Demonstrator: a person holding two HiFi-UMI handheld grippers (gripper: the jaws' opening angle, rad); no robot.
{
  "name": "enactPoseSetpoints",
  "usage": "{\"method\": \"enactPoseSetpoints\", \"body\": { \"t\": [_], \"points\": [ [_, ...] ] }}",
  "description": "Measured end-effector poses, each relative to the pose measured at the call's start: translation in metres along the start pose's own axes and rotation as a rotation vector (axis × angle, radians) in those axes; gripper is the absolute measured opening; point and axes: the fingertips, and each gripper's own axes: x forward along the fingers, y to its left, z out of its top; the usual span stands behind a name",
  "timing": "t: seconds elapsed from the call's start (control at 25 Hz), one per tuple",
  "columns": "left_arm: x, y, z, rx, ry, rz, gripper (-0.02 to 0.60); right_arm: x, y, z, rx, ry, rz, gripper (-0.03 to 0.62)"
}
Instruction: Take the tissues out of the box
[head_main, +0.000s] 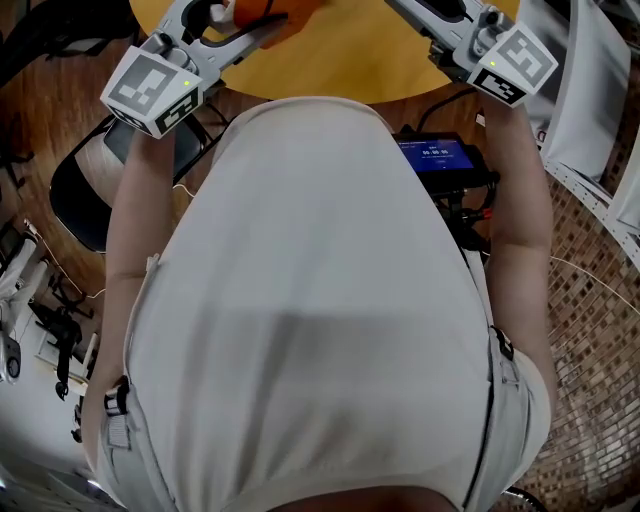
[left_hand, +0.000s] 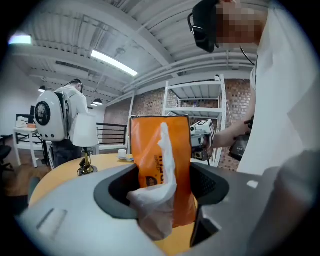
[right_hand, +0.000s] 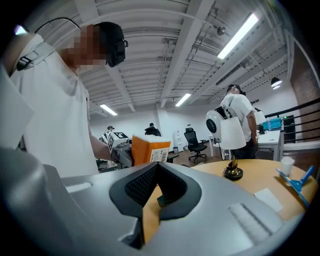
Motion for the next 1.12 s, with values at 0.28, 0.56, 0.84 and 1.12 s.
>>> {"method": "enactPoseSetpoints", "body": {
  "t": [0.28,0.56,0.84,1.12],
  "points": [
    [-0.01,-0.001,-0.001,-0.015,-0.022,0.013,0.302,-0.001,0.003,0.001,-0.01,0.001,-0.003,-0.002],
    [-0.014,-0.001,-0.011,-0.045,-0.023,0.017,0.302,-0.001,0.001,-0.002,-0.002,-0.001,-0.005,-0.002],
    [-0.014,-0.007,-0.018,-0.021,0.013,0.008,0.302,-0.001,0.001,-0.007,0.001,0.005,-0.004,-0.002],
    [-0.007,-0.012,-0.109,0.23,0.552,-0.019,0.304,-0.003,0.0,-0.012,0.029,0.003,-0.012,-0.002]
  ]
}}
